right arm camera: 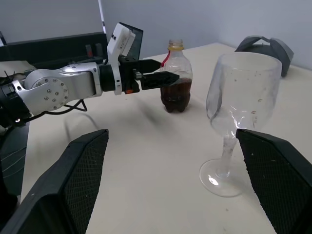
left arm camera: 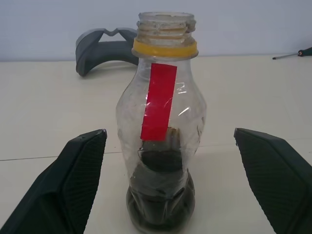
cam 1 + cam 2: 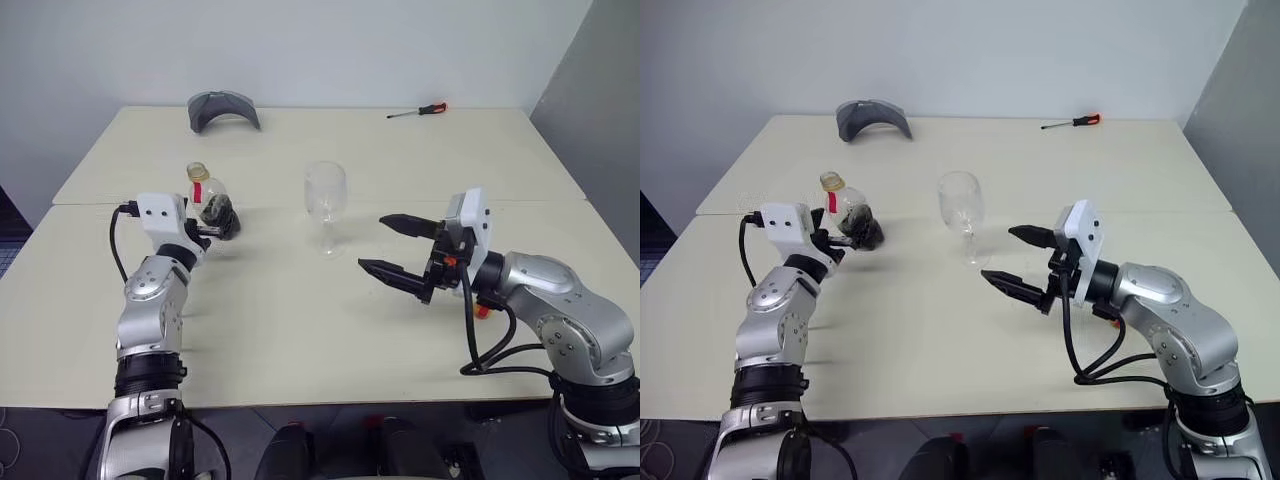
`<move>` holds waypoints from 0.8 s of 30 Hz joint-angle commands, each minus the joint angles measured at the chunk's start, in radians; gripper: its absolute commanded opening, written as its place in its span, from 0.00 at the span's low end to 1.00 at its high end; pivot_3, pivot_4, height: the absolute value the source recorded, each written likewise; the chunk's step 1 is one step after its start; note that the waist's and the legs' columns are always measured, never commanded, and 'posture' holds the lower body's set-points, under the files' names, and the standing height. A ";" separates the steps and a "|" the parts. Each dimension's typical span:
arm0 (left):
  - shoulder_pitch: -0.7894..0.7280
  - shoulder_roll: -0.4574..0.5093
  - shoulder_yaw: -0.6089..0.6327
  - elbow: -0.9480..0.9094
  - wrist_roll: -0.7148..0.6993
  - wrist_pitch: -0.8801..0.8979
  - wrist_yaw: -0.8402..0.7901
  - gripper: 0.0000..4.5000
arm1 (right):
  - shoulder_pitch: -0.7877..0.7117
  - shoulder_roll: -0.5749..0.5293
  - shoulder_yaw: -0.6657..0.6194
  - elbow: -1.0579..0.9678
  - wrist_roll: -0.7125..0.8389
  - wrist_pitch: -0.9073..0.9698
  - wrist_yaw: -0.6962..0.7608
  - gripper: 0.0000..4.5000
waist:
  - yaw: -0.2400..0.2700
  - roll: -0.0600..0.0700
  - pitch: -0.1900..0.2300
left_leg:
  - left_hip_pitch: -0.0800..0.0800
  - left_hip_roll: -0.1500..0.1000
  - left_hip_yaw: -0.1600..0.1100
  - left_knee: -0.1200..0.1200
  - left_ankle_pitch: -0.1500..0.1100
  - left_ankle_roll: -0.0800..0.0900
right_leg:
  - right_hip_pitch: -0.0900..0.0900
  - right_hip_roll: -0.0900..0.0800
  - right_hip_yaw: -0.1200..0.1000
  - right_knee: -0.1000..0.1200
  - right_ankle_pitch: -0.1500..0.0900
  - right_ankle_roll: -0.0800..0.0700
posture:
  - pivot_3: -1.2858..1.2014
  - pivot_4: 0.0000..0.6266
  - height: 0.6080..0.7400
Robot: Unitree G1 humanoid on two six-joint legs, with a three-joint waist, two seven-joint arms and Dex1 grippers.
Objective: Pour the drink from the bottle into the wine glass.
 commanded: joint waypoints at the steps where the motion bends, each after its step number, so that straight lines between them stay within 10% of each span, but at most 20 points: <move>1: -0.038 0.016 -0.001 0.022 0.007 -0.040 -0.020 1.00 | -0.022 0.001 -0.014 -0.035 0.020 0.000 -0.015 0.99 | 0.000 0.000 0.000 | 0.000 0.000 0.000 0.000 0.000 0.000 | 0.000 0.000 0.000 0.000 0.000 0.000 | 0.52 0.24 1.00; 24: -0.325 0.031 -0.022 0.602 0.077 -0.333 -0.100 0.91 | -0.036 -0.002 -0.026 -0.047 0.052 0.028 -0.065 1.00 | -0.003 0.000 0.000 | -0.002 -0.001 -0.003 0.001 0.000 0.000 | -0.001 -0.001 -0.006 0.000 0.000 0.000 | 0.52 0.24 1.00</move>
